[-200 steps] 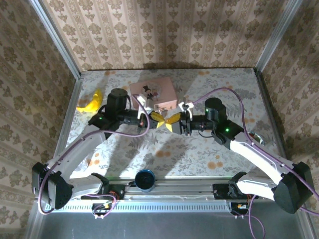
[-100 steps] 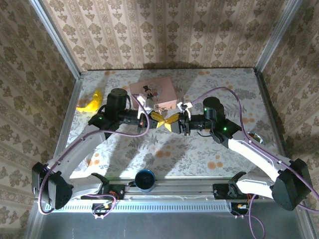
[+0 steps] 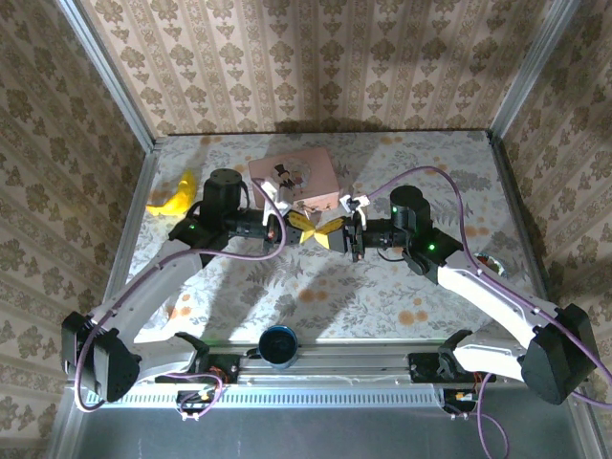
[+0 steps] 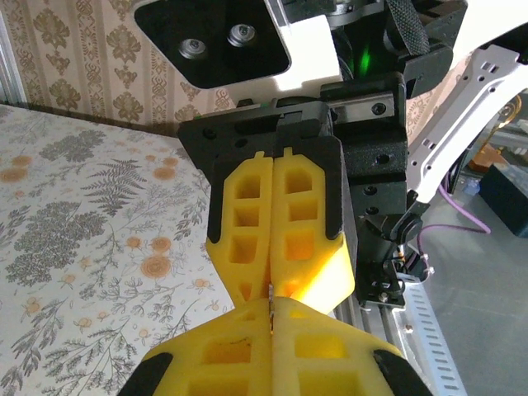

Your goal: Unlock the padlock with the key

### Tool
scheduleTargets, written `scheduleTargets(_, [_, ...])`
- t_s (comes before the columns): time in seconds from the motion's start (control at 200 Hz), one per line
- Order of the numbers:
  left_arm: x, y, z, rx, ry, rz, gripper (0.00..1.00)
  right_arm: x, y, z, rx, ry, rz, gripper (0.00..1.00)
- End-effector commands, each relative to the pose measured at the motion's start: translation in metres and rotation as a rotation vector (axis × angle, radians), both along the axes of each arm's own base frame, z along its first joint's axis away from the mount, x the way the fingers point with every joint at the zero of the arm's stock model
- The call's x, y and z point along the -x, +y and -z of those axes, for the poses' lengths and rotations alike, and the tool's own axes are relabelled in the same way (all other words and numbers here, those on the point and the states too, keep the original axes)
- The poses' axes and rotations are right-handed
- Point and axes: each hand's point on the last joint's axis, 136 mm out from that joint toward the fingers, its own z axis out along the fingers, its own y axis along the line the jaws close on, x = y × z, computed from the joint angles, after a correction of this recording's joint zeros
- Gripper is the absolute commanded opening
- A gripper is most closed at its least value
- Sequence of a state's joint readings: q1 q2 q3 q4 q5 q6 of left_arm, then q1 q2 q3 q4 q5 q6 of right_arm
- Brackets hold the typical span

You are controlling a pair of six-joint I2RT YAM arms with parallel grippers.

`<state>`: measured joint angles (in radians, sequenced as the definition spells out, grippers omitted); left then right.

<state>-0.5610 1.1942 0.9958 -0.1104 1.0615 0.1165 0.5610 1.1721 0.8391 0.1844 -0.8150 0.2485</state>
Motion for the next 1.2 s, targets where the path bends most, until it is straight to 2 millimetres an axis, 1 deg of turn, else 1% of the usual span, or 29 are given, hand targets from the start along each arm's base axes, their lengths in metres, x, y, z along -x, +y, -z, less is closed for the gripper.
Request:
scheduleTargets(0.0, [-0.017,0.003,-0.011,0.041,0.014,-0.065,0.20,-0.002,-0.001,-0.010,-0.005,-0.021,0.016,0.00])
scheduleTargets(0.04, [-0.025,0.005,-0.013,0.050,0.028,-0.104,0.36,-0.006,-0.002,-0.007,0.006,-0.015,0.039,0.00])
scheduleTargets(0.06, [-0.029,0.006,-0.015,0.055,0.037,-0.125,0.47,-0.007,-0.003,-0.006,0.012,-0.011,0.052,0.00])
scheduleTargets(0.075, [-0.032,0.007,-0.015,0.060,0.045,-0.142,0.54,-0.009,-0.004,-0.004,0.018,-0.008,0.062,0.00])
scheduleTargets(0.085, [-0.035,0.008,-0.016,0.062,0.052,-0.156,0.57,-0.009,-0.004,-0.004,0.019,-0.007,0.068,0.00])
scheduleTargets(0.105, [-0.040,0.009,-0.017,0.067,0.064,-0.183,0.61,-0.012,-0.005,-0.001,0.029,-0.002,0.084,0.00])
scheduleTargets(0.175, [-0.063,0.017,-0.020,0.085,0.106,-0.312,0.64,-0.020,-0.010,0.007,0.059,0.019,0.146,0.00])
scheduleTargets(0.25, [-0.092,0.030,-0.018,0.086,0.164,-0.499,0.75,-0.028,-0.016,0.019,0.096,0.048,0.211,0.00])
scheduleTargets(0.345, [-0.126,0.051,-0.003,0.036,0.210,-0.743,0.81,-0.039,-0.026,0.035,0.150,0.094,0.304,0.00])
scheduleTargets(0.43, [-0.141,0.063,0.017,-0.026,0.222,-0.885,0.85,-0.048,-0.037,0.053,0.210,0.142,0.397,0.00])
scheduleTargets(0.495, [-0.146,0.066,0.033,-0.092,0.198,-0.974,0.88,-0.053,-0.047,0.066,0.258,0.183,0.462,0.00])
scheduleTargets(0.605, [-0.149,0.070,0.059,-0.185,0.176,-1.104,1.00,-0.056,-0.061,0.087,0.324,0.241,0.544,0.00])
scheduleTargets(0.78, [-0.150,0.067,0.105,-0.278,0.239,-1.204,1.00,-0.053,-0.077,0.111,0.372,0.297,0.621,0.00])
scheduleTargets(0.93, [-0.148,0.062,0.146,-0.337,0.335,-1.240,1.00,-0.052,-0.089,0.122,0.385,0.316,0.681,0.00])
scheduleTargets(1.045, [-0.144,0.053,0.166,-0.372,0.352,-1.250,1.00,-0.052,-0.095,0.125,0.377,0.320,0.714,0.00])
scheduleTargets(1.195, [-0.143,0.046,0.187,-0.404,0.368,-1.277,1.00,-0.053,-0.101,0.129,0.382,0.325,0.740,0.00])
